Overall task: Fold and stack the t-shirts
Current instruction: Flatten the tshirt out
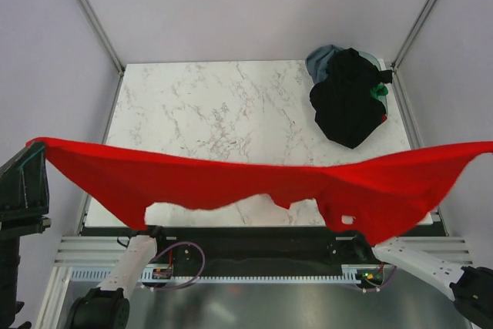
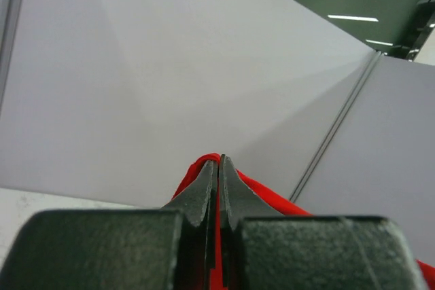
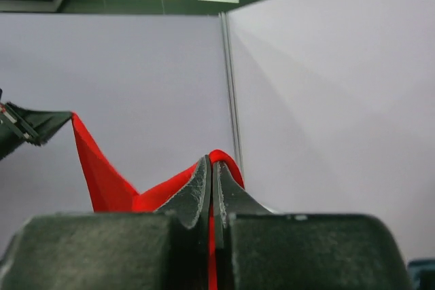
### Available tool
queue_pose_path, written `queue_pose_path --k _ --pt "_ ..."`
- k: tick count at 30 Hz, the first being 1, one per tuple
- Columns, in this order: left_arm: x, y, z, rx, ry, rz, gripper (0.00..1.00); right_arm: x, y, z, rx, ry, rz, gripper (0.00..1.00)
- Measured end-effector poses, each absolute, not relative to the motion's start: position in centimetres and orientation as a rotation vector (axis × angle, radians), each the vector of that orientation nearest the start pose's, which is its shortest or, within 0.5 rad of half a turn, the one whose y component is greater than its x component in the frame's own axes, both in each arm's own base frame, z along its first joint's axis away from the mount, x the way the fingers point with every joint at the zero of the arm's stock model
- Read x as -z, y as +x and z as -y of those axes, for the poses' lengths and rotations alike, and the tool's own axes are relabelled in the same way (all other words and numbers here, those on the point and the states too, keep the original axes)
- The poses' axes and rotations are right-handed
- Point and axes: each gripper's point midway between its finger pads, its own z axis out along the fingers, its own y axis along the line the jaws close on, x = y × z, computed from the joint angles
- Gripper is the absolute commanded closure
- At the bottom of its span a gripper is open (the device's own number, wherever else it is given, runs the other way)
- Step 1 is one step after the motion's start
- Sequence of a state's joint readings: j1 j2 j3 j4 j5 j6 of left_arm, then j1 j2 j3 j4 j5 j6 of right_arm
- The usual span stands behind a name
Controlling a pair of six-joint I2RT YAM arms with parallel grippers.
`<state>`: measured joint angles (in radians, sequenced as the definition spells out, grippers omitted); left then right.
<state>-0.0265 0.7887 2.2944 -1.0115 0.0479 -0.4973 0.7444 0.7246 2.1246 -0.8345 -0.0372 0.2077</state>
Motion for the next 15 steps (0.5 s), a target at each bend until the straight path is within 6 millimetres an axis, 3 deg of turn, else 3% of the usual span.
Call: queue_pose_path --k 3,5,7,9,12,13,15 --pt "-64.5 1.3 2.4 0.482 -0.213 -1.013 0.98 -66.8 -0.5 -1.6 -0.881 -0.297 -0.869 1.0" --pt "-64.6 1.6 2.0 0.472 -0.23 -1.01 0.98 -68.4 -1.0 -1.0 -0.871 -0.283 -0.817 1.0" --pt "-64.4 2.6 1.6 0.461 -0.254 -1.023 0.98 -69.7 0.1 -1.1 -0.848 -0.252 -0.805 1.0" --pt "-63.9 4.8 1.1 0.439 -0.292 -1.06 0.98 -70.4 2.6 -2.3 -0.817 -0.22 -0.838 1.0" --pt "-61.9 9.9 0.4 0.392 -0.362 -1.168 0.98 -70.0 10.7 -6.3 -0.704 -0.143 -0.988 1.0" --pt "-60.6 12.6 0.1 0.367 -0.393 -1.225 0.98 -69.2 13.6 -7.8 -0.661 -0.127 -1.047 1.0" --pt "-57.9 17.3 -0.2 0.321 -0.443 -1.337 0.98 -66.0 21.2 -11.8 -0.521 -0.09 -1.201 1.0"
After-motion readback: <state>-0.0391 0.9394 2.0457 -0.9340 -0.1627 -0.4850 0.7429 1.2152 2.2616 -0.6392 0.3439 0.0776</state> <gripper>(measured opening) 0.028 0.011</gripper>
